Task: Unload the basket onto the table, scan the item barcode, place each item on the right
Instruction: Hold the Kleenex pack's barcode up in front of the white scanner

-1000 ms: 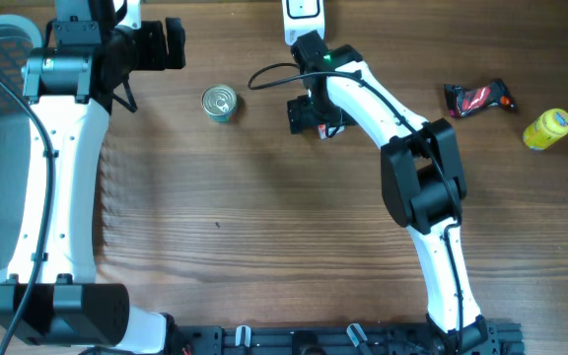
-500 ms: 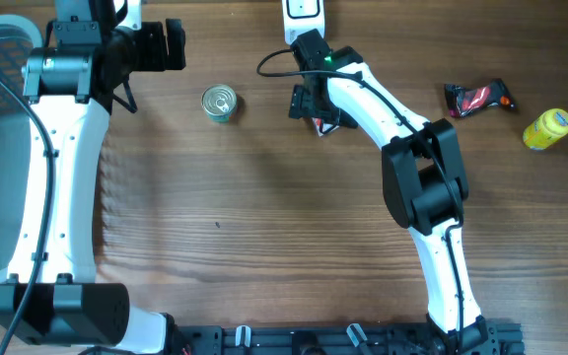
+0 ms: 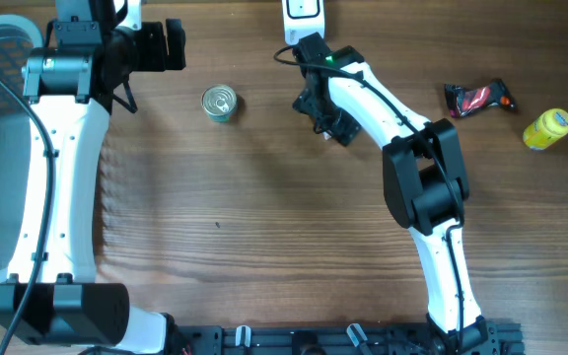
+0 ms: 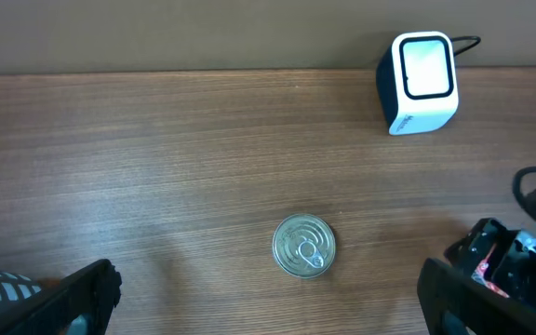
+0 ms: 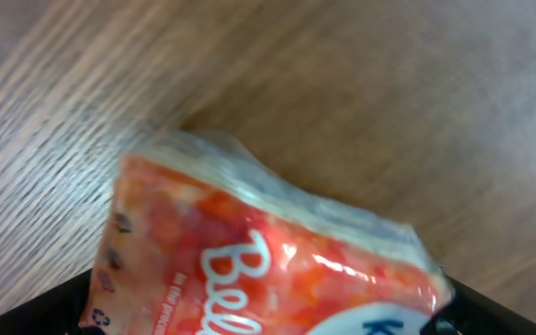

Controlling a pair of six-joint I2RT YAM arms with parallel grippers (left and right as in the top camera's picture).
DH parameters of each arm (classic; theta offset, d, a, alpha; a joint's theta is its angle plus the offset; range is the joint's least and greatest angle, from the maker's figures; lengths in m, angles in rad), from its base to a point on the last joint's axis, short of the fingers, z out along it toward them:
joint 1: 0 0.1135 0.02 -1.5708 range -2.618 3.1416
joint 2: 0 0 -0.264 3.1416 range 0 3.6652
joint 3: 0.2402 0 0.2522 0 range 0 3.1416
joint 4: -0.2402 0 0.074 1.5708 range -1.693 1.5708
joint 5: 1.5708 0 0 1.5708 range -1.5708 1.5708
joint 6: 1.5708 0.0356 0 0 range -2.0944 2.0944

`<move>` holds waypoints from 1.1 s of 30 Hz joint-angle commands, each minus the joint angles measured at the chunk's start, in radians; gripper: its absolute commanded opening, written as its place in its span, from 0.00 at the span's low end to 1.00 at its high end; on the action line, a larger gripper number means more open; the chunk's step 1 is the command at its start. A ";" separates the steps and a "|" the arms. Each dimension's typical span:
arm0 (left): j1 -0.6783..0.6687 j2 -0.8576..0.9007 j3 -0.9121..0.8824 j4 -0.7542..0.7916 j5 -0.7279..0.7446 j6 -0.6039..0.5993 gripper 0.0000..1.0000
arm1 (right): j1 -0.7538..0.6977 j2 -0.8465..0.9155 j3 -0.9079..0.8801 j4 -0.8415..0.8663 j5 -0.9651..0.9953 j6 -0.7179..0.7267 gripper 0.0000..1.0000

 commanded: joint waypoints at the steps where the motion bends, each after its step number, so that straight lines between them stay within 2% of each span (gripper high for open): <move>1: 0.005 0.011 -0.036 0.011 -0.007 0.012 1.00 | -0.002 -0.026 -0.005 0.010 -0.049 0.195 1.00; 11: 0.005 0.013 -0.040 0.023 -0.044 0.012 1.00 | -0.009 -0.026 -0.005 0.012 -0.010 0.266 0.98; 13: 0.005 0.013 -0.040 0.023 -0.044 0.012 1.00 | -0.014 -0.026 -0.005 0.011 -0.007 0.245 0.85; 15: 0.005 0.013 -0.040 0.023 -0.044 0.011 1.00 | -0.021 -0.026 -0.005 0.009 0.005 0.211 0.61; 16: 0.005 0.013 -0.040 0.023 -0.044 0.011 1.00 | -0.023 -0.026 -0.005 0.008 0.017 0.186 0.55; 17: 0.005 0.013 -0.040 0.023 -0.044 0.011 1.00 | -0.023 -0.026 -0.005 0.008 0.039 0.153 0.52; 25: 0.005 0.013 -0.040 0.023 -0.043 0.011 1.00 | -0.023 -0.026 -0.005 0.050 0.164 -0.185 0.52; 31: 0.005 0.013 -0.040 0.023 -0.043 0.011 1.00 | -0.023 -0.026 -0.005 0.306 0.156 -0.682 0.53; 33: 0.005 0.013 -0.040 0.023 -0.043 0.011 1.00 | -0.023 -0.026 -0.005 0.402 0.098 -0.835 0.53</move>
